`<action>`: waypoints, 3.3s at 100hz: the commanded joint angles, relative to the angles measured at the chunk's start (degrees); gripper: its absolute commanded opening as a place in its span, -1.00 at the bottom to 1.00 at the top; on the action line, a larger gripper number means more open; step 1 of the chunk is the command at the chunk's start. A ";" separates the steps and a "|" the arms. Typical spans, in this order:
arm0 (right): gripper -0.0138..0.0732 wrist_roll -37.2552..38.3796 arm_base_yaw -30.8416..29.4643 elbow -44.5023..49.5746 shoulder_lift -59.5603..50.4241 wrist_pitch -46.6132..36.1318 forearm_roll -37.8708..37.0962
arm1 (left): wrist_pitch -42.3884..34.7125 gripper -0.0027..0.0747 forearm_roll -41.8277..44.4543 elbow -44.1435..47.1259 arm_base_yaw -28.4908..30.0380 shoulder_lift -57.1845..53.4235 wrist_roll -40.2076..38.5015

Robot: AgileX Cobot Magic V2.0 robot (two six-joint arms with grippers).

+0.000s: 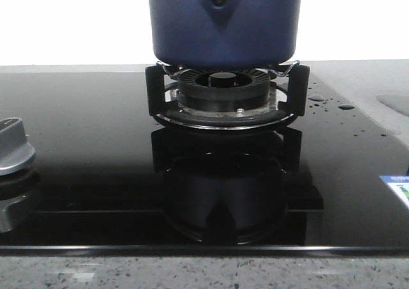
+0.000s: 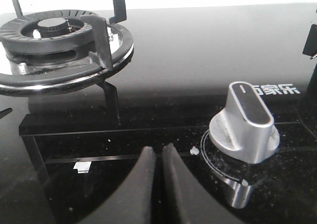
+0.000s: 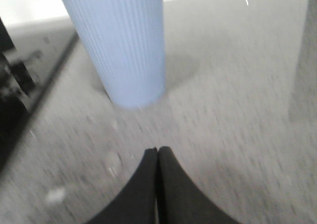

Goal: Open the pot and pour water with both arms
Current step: 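Move the left gripper to the blue knob on the pot lid, then grasp the lid knob with the left gripper and lift the lid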

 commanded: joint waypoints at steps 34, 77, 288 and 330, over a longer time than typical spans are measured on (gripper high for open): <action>-0.83 1.96 0.08 1.29 -1.20 -26.74 8.79 | -20.61 -0.98 -56.46 2.46 -0.57 -1.72 -0.64; -0.83 0.04 0.08 -22.19 6.90 16.46 9.23 | 1.37 -0.98 -45.82 -12.31 -0.57 4.74 9.47; 0.59 -33.54 17.83 -40.91 22.25 15.52 37.29 | 40.54 0.65 -86.01 -83.61 -16.18 96.37 90.26; 0.59 -33.54 17.83 -40.91 22.25 15.52 37.29 | 37.02 0.61 -89.57 -85.97 -19.65 100.66 90.26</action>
